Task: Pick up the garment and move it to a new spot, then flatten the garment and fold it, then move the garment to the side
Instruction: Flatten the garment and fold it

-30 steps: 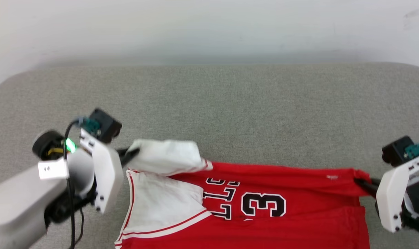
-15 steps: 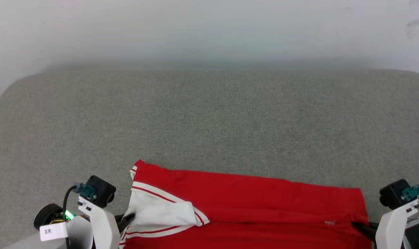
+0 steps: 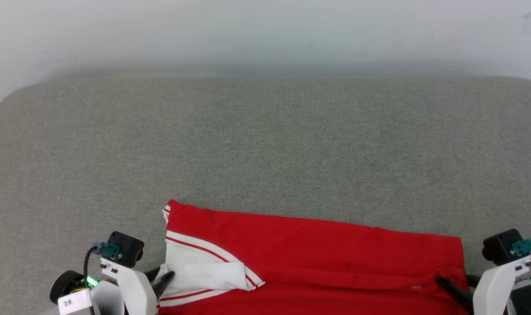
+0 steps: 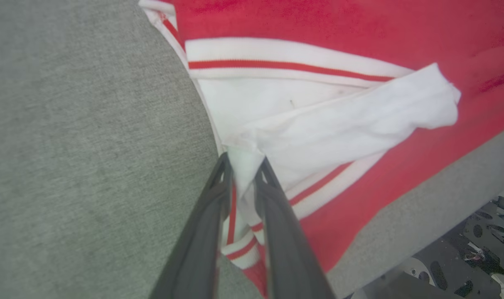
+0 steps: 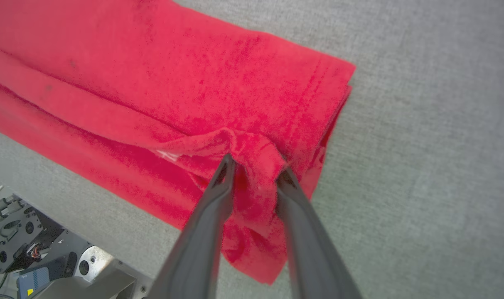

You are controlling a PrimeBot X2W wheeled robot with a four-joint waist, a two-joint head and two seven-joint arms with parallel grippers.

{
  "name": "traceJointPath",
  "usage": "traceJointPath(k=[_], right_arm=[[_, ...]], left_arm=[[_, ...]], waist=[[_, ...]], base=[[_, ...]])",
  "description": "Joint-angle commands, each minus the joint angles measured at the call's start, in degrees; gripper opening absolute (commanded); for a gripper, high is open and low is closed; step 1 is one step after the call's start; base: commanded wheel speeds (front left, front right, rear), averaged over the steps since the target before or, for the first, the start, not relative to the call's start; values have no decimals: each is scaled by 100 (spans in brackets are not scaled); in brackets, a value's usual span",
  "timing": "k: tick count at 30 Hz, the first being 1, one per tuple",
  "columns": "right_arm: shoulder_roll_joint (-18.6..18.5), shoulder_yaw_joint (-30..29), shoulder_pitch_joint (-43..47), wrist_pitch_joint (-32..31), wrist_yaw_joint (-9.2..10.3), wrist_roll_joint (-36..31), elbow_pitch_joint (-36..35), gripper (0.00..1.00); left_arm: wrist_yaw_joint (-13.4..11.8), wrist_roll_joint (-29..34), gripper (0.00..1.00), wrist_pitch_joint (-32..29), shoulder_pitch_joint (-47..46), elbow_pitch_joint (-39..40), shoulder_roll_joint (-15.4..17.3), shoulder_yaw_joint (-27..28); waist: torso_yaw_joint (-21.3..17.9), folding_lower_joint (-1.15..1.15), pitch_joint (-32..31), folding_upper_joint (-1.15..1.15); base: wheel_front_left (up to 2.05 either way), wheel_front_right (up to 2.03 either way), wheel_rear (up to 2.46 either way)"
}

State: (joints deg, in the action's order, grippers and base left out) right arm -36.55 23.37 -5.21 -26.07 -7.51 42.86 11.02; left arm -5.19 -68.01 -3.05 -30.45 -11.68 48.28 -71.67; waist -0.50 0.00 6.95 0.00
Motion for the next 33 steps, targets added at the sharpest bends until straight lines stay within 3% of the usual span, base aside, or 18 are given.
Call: traceJointPath(k=[1, 6, 13, 16, 21, 28, 33], right_arm=[[42, -120, 121, 157, 5, -37, -69, 100], [42, -524, 331, 385, 5, -73, -425, 100], [65, -1265, 516, 232, 5, -322, -894, 100], [40, -1451, 522, -33, 5, -436, -1036, 100], [-58, -1472, 368, -656, 5, -489, -1050, 100], [66, -1432, 253, -1279, 5, -424, -853, 100], [229, -1417, 204, -1503, 5, -418, -556, 100]], left_arm=[[-91, 32, 100, 203, 105, 11, -10, 87], [-506, 187, 100, 937, 273, 194, 52, 311], [-1310, 402, 100, 1721, 544, 481, 52, 781], [-1570, 568, 100, 1819, 716, 644, -58, 1262], [-2037, 1586, 100, 1832, 1262, 950, -329, 2373], [-2354, 2930, 100, 1835, 2099, 1352, -904, 3794], [-2343, 3797, 100, 1836, 2610, 1606, -1530, 4597]], waist=[[23, 0, -99, 0], [36, 0, -296, 0], [35, 0, -439, 0], [41, 0, -448, 0], [88, 0, -466, 0], [240, 0, -398, 0], [387, 0, -295, 0]], base=[[0, 0, 0], [0, 0, 0], [0, 0, 0], [0, 0, 0], [0, 0, 0], [0, 0, 0], [0, 0, 0]])
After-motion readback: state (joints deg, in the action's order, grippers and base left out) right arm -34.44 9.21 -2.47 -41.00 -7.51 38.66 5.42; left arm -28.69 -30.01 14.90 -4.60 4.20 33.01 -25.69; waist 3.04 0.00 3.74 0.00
